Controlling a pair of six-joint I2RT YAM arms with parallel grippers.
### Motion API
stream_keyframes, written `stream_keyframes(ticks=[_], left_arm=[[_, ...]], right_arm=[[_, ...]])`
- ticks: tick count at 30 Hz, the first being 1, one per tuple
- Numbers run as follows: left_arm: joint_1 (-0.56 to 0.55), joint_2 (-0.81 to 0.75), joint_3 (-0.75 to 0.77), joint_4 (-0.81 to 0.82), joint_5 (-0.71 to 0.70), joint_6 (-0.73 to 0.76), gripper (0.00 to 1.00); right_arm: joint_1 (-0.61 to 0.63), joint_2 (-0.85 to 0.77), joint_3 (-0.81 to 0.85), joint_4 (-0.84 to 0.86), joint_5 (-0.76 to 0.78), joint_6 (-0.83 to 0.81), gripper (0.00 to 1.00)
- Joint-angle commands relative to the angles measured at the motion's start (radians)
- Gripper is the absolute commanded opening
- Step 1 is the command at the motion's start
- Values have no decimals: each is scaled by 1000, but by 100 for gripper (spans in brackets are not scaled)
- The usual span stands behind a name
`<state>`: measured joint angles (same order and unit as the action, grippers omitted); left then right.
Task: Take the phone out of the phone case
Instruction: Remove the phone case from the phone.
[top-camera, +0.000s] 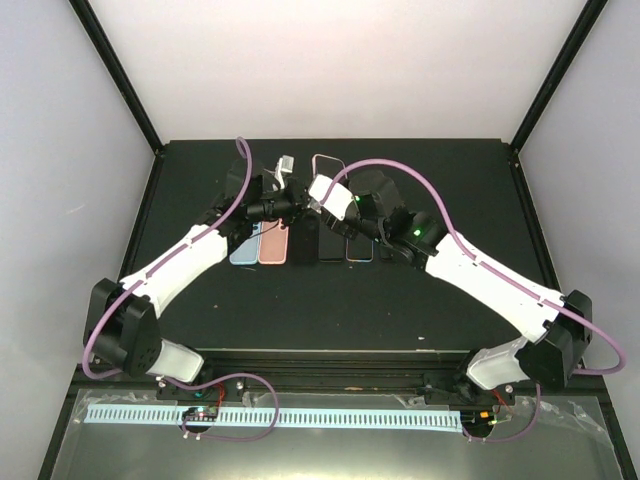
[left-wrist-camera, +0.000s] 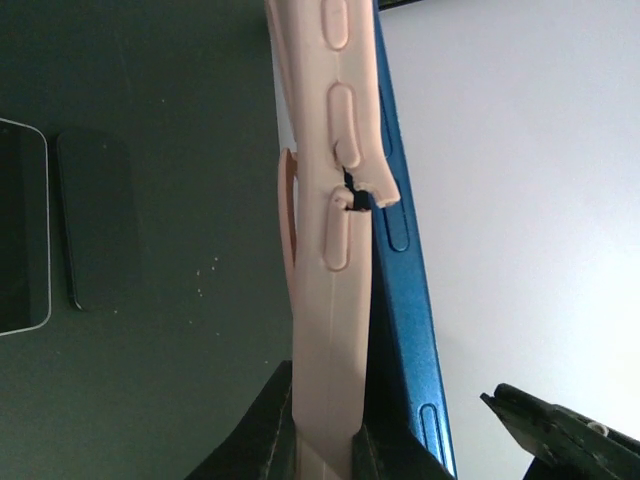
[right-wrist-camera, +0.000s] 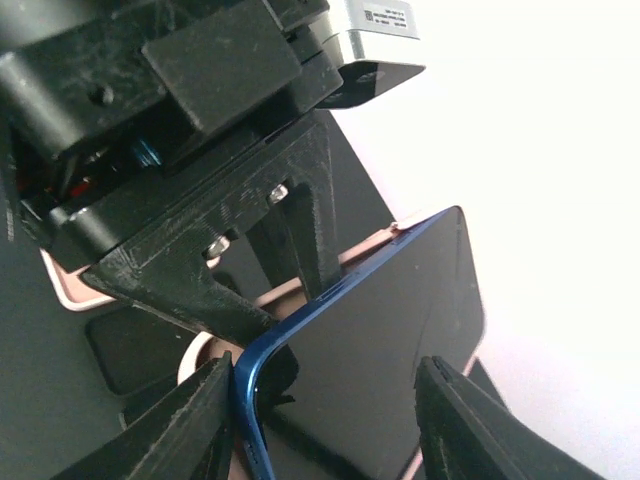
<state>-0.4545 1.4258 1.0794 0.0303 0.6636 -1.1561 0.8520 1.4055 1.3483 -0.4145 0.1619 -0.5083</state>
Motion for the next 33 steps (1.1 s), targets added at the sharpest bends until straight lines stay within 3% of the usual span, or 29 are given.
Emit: stream_keyframes(ticks=[1,9,20,33], left_arm=[[-13,-8,56,73,11,-8,2],[-26,-2,56,91,25,-15,2],[-47,-5,44,120,51,-15,2],[-47,-3,4,72,5,19,2]], right_arm=[[3,14,-14,84,160,-57,49],[5,23,-70,204,294,-160,37],[5,32,-148,332,376,-256,38],[-4,-8,-80,314,371,-229,2]])
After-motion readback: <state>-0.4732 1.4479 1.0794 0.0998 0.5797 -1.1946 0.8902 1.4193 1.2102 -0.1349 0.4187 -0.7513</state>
